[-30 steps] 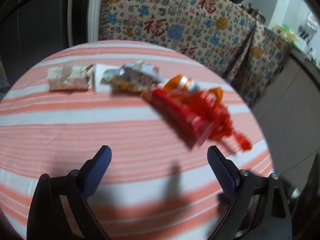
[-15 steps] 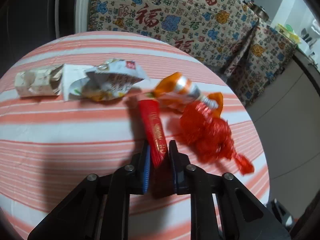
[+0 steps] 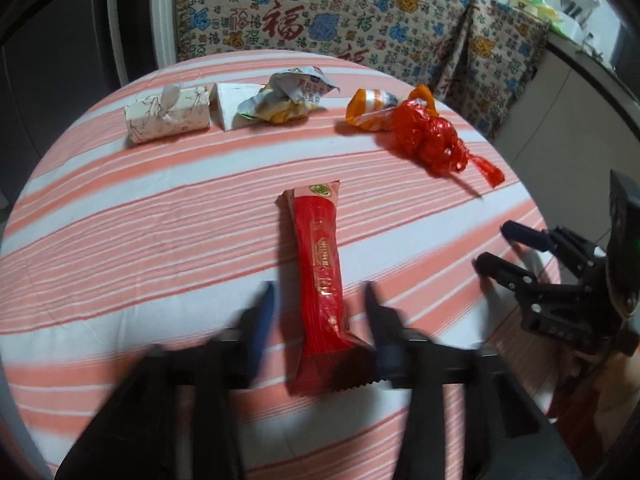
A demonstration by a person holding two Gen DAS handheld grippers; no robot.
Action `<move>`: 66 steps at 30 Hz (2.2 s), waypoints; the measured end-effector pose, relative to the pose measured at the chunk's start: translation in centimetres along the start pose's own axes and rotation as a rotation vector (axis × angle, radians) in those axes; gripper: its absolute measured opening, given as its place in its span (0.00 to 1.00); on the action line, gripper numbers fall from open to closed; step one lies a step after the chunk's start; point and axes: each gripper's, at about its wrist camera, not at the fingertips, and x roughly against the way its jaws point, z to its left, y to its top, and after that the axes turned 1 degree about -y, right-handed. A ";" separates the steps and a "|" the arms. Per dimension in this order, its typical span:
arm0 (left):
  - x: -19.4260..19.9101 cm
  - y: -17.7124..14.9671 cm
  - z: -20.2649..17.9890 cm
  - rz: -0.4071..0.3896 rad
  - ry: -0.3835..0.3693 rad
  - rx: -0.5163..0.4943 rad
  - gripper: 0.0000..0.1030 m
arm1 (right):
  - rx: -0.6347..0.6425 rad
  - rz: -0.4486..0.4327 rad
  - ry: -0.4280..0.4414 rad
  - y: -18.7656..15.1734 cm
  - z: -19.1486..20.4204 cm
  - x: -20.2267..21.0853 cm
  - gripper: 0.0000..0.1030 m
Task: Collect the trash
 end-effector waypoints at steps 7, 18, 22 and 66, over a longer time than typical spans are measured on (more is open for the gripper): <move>-2.7 0.7 -0.5 -0.018 0.141 -0.052 0.86 | 0.002 0.034 0.050 0.2 -0.5 0.4 0.70; -3.6 1.0 0.5 -0.023 0.172 -0.025 1.00 | -0.009 0.038 0.057 8.7 -3.6 -2.3 0.70; -3.5 1.0 0.5 -0.023 0.172 -0.025 1.00 | -0.047 0.116 0.092 9.0 -3.5 -5.5 0.30; -0.9 1.5 -0.8 0.033 0.018 -0.144 0.83 | 0.150 0.120 0.086 8.7 0.9 0.3 0.79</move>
